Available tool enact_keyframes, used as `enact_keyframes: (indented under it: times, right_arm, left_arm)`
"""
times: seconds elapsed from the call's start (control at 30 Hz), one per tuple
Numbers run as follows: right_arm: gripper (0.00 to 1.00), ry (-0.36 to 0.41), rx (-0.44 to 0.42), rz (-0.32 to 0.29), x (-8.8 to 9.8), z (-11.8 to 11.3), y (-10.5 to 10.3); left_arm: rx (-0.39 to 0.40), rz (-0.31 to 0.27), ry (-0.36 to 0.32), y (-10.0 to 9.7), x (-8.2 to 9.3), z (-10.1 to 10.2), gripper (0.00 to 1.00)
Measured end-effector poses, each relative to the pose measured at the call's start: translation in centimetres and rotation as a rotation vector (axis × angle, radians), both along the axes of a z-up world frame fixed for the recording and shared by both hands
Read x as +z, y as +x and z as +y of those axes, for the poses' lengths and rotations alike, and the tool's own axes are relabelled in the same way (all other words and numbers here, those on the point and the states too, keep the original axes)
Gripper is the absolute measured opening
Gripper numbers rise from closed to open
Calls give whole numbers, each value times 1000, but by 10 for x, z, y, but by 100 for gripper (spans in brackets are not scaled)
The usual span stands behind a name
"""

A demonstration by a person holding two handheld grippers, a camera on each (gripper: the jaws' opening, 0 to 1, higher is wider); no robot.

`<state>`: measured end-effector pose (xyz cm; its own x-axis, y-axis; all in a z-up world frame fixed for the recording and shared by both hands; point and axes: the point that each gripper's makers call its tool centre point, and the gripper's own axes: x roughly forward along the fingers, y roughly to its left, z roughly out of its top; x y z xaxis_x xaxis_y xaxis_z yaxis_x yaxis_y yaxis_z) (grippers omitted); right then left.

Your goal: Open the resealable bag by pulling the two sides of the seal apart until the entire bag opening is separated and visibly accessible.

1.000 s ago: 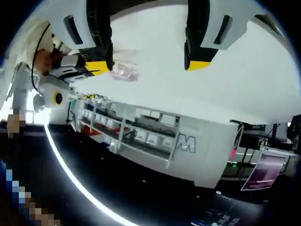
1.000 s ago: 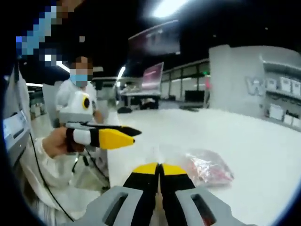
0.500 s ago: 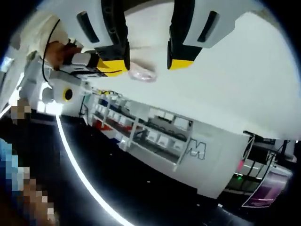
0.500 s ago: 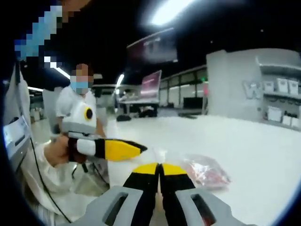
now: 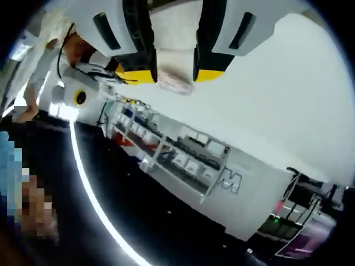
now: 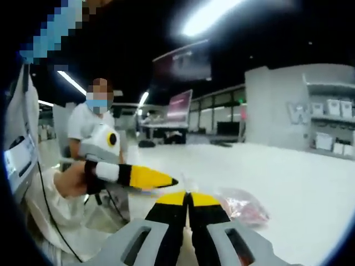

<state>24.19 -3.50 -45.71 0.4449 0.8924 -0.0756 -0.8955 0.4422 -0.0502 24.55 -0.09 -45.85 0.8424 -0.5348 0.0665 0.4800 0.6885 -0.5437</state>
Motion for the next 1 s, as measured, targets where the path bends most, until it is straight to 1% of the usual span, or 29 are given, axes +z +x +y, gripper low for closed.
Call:
enact_keyframes:
  times: [0.03,0.07,0.1,0.13,0.17,0.2,0.23,0.37,0.43,0.5,0.57,0.63,0.7,0.83,0.9,0.93,1.0]
  right_arm:
    - [0,2,2,-1,0,0,0]
    - [0,3,4,-1,0,0,0]
    - [0,3,5,-1,1,0,0]
    - [0,2,7,0,0,0,0]
    - [0,1,8,-1,0,0,-1]
    - [0,0,9,-3,0,0,-1]
    - [0,0,9,-4,0,0,-1]
    - [0,0,12,-3,0,0,-1]
    - [0,-1,12,-3,0,0,-1]
    - [0,-3,13,-5,0,0,-1]
    - [0,1,14,-6,0,0,-1]
    - [0,5,14,-8,1,-1,-1]
    - [0,5,16,-13,1,0,-2]
    - [0,5,19,-17,2,0,-2]
    - [0,7,20,-18,2,-1,-2]
    - [0,8,20,-18,2,-1,-2]
    - [0,5,19,-20,2,-1,-2]
  left_arm:
    - [-28,19,-42,-1,0,-4,28]
    - [-40,41,-86,-1,0,-6,27]
    - [-44,52,-121,0,1,-6,26]
    - [-37,41,-107,1,1,-5,25]
    - [-33,44,-98,2,2,-6,23]
    - [-32,52,-75,2,0,-7,22]
    - [-40,61,-79,2,-1,-8,21]
    - [-44,63,-76,2,0,-10,19]
    - [-52,88,-65,3,-2,-10,16]
    - [-57,100,-63,2,-4,-10,15]
    - [-64,114,-85,2,-3,-9,14]
    - [-91,122,-128,1,0,-12,14]
    - [-120,130,-187,0,3,-15,12]
    - [-120,133,-202,2,5,-13,11]
    - [-125,144,-186,1,4,-14,10]
    - [-128,148,-176,-12,4,-26,10]
    - [-127,153,-170,-14,2,-27,9]
